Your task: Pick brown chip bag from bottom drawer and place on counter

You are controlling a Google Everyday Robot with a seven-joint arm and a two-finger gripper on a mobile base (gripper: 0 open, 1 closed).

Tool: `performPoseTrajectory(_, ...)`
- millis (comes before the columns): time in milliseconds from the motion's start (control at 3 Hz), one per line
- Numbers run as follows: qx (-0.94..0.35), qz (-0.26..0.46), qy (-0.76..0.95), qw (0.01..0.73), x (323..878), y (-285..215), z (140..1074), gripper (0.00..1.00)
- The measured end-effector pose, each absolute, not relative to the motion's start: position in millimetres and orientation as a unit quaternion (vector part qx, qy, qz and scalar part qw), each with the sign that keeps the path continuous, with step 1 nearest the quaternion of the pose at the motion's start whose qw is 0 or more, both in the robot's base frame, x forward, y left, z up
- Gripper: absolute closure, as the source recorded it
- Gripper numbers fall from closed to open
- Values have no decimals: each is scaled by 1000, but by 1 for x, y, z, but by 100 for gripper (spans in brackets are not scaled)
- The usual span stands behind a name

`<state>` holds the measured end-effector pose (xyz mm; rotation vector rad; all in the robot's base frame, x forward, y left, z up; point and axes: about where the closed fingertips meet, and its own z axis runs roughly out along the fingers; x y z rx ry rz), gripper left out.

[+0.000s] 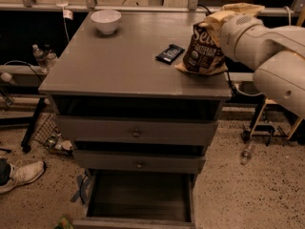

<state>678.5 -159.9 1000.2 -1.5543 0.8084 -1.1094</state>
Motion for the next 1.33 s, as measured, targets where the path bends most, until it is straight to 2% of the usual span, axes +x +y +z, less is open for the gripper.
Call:
performPoseTrajectory(667, -645, -463, 330, 511, 677, -155, 1007, 20)
performPoseTrajectory(1000, -645, -463, 328, 512, 676, -153, 1010, 0)
performPoseTrajectory(1333, -645, -463, 328, 512, 676, -153, 1010, 0)
